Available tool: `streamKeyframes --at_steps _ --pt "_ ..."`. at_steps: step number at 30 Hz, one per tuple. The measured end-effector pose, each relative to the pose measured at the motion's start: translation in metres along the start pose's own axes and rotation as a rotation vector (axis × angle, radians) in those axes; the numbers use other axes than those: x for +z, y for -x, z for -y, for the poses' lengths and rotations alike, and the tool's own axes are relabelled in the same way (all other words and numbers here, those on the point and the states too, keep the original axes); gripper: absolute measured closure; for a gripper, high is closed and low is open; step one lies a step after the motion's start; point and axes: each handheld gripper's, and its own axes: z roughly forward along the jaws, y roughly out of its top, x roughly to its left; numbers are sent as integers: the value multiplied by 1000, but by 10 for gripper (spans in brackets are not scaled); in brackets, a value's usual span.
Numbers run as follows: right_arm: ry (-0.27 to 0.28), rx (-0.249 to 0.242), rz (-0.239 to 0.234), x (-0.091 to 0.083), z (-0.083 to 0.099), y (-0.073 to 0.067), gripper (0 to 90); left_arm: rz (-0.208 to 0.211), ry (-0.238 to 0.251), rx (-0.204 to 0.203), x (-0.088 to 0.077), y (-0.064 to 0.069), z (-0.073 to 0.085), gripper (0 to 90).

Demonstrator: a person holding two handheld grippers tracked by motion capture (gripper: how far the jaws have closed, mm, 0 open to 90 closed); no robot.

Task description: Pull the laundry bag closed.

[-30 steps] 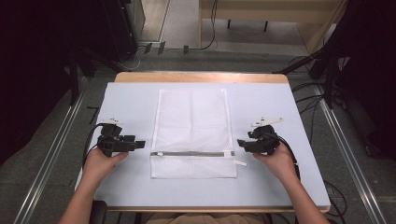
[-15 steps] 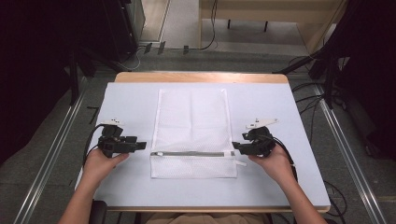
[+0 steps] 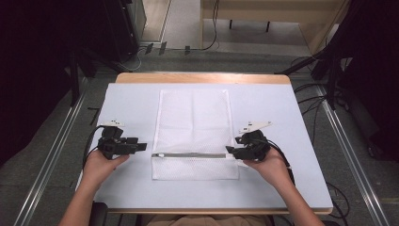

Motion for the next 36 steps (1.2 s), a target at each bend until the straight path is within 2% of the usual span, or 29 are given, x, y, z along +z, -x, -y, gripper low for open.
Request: streamKeyframes --at_steps 16,22,24,28,36 --pt "-3 -75 -58 15 -19 -30 523 4 1 0 -1 -1 1 447" --pt "-1 -83 -78 19 -24 -38 524 9 1 -3 0 -1 1 443" --pt "-5 -90 -89 21 -27 -41 525 22 1 5 0 -1 1 441" --pt "-18 -105 -106 27 -32 -47 528 21 -1 13 1 1 0 438" --pt "-15 -115 -140 35 -43 -59 551 27 -1 0 0 0 1 438"
